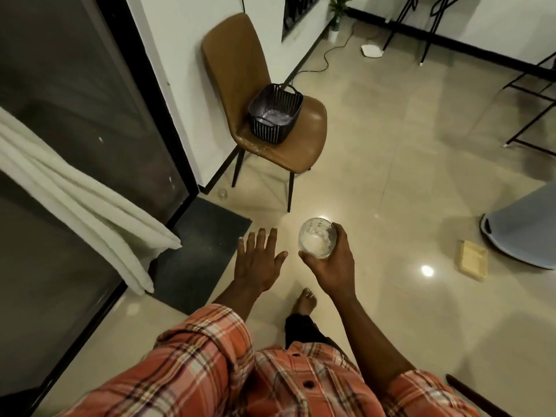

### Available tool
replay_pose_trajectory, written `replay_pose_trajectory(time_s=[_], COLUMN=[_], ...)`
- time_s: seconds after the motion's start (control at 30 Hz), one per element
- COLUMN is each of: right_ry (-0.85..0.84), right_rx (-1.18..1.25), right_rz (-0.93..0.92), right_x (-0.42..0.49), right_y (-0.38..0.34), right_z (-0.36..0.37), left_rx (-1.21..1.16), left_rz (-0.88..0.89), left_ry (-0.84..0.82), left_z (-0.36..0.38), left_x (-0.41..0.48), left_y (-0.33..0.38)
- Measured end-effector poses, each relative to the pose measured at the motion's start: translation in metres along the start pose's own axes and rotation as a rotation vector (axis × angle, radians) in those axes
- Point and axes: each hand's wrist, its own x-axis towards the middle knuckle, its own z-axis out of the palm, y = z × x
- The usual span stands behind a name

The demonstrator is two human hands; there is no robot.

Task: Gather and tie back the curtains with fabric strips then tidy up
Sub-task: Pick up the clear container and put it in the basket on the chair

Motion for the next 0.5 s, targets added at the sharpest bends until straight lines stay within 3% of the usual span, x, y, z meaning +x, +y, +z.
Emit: replay_pose_trajectory(time_s=[0.5], right_ry=[-0.199], right_rx=[-0.044], right_rz=[-0.14], right_x=[0.253], right_y=[0.004], right_z=[-0.022], left_rx=[-0.053], left_rz=[-0.181], left_ry=[0.077], left_z=[-0.053], left_x=[0.207], left_y=[0.072])
